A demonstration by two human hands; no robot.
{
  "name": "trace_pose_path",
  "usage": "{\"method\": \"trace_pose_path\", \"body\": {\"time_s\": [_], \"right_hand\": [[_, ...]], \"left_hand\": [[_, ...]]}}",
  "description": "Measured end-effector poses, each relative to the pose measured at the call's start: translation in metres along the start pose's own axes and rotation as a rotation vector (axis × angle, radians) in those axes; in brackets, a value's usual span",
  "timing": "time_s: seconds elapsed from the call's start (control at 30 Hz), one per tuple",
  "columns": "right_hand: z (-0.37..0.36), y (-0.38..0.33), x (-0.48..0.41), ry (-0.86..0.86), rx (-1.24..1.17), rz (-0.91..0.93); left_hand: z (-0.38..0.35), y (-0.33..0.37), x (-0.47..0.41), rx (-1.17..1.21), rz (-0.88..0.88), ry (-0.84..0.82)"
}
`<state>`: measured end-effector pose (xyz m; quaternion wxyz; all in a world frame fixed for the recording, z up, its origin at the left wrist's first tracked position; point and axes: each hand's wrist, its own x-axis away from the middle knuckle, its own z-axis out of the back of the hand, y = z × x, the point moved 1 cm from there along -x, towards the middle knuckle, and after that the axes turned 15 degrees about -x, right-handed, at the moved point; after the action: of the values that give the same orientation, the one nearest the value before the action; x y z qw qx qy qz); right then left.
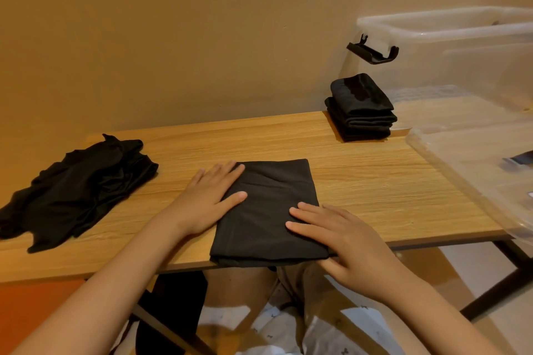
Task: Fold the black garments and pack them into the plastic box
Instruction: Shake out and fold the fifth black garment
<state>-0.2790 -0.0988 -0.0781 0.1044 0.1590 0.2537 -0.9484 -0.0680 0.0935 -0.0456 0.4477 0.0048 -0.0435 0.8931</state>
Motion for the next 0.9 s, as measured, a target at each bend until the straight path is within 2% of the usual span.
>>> {"method": "trace_pose_path", "body": {"time_s": [0.1, 0.17, 0.23, 0.27, 0.33, 0.4, 0.6, 0.67, 0.8, 0.83, 0.9], "right_hand": [[-0.004, -0.002, -0.003, 0.002, 0.070, -0.009], [-0.001, -0.002, -0.005, 0.010, -0.021, -0.030], [0.007, -0.003, -0.007, 0.031, -0.185, -0.069], [0.010, -0.003, -0.007, 0.054, -0.264, -0.084], [0.015, -0.004, -0.008, 0.103, -0.379, -0.108], [0.019, -0.007, -0.010, 0.125, -0.430, -0.128], [0.024, -0.007, -0.008, 0.140, -0.541, -0.187], [0.028, -0.010, -0.011, 0.163, -0.589, -0.187], [0.045, -0.017, -0.040, 0.234, -0.759, -0.241], [0.047, -0.015, -0.052, 0.270, -0.788, -0.279], [0.047, -0.004, -0.078, 0.315, -0.779, -0.388]], "left_hand": [[0.007, 0.002, 0.032, 0.264, -0.041, 0.021], [0.015, 0.015, 0.061, 0.390, -0.140, -0.039], [0.014, 0.024, 0.081, 0.254, -0.230, -0.103], [0.008, 0.026, 0.087, 0.114, -0.261, -0.056], [-0.009, 0.026, 0.091, -0.059, -0.292, 0.190], [-0.020, 0.026, 0.092, 0.046, -0.257, 0.347], [-0.018, 0.034, 0.085, 0.214, -0.217, 0.530], [-0.009, 0.038, 0.084, 0.365, -0.155, 0.537], [0.027, 0.048, 0.067, 0.949, 0.012, 0.483], [0.036, 0.047, 0.058, 1.016, 0.085, 0.485], [0.047, 0.041, 0.035, 0.986, 0.230, 0.452]]}}
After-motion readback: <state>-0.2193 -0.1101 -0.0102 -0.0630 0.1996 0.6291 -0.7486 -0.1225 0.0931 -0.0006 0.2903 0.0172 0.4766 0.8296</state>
